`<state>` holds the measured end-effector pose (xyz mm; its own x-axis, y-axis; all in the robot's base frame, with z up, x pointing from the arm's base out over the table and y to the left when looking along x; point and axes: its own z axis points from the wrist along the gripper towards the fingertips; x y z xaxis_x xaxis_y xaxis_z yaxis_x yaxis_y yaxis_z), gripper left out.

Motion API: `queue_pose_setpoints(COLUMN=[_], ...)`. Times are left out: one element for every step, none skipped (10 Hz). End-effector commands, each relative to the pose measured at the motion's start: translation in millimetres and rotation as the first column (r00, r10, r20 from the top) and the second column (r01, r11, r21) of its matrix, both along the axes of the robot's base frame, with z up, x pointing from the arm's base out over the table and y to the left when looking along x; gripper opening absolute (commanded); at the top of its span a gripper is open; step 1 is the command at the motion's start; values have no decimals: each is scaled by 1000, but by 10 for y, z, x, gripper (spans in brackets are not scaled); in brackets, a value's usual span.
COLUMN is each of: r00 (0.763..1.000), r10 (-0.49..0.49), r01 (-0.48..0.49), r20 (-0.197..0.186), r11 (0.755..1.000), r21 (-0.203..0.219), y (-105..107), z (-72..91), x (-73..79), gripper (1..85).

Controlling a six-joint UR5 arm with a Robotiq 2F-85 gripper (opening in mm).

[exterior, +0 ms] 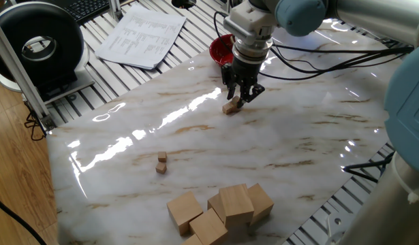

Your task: Stack the blocks into a pyramid shape

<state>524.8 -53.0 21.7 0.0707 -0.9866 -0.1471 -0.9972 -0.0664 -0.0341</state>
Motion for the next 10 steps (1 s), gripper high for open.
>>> queue_pose_setpoints(r00=[1000,1000,1000,1000,1000,1000,1000,1000,1000,1000], r10=[8,6,9,11,11,12,12,12,10,9], r01=[-8,-7,-10,-11,-11,-12,-12,-12,-11,-9], r20=[10,12,12,13,14,14,16,16,16,15], r11=[1000,1000,1000,1000,1000,1000,1000,1000,1000,1000], r21=[19,24,22,21,22,22,22,25,25,27], y=[-1,-18,-32,-38,-36,-36,-41,-38,-39,-36], z=[-39,-69,-78,-83,-92,-97,-107,-111,-113,-114], x=[21,11,4,4,12,14,17,15,14,14], gripper=[427,430,430,430,430,430,430,430,423,410])
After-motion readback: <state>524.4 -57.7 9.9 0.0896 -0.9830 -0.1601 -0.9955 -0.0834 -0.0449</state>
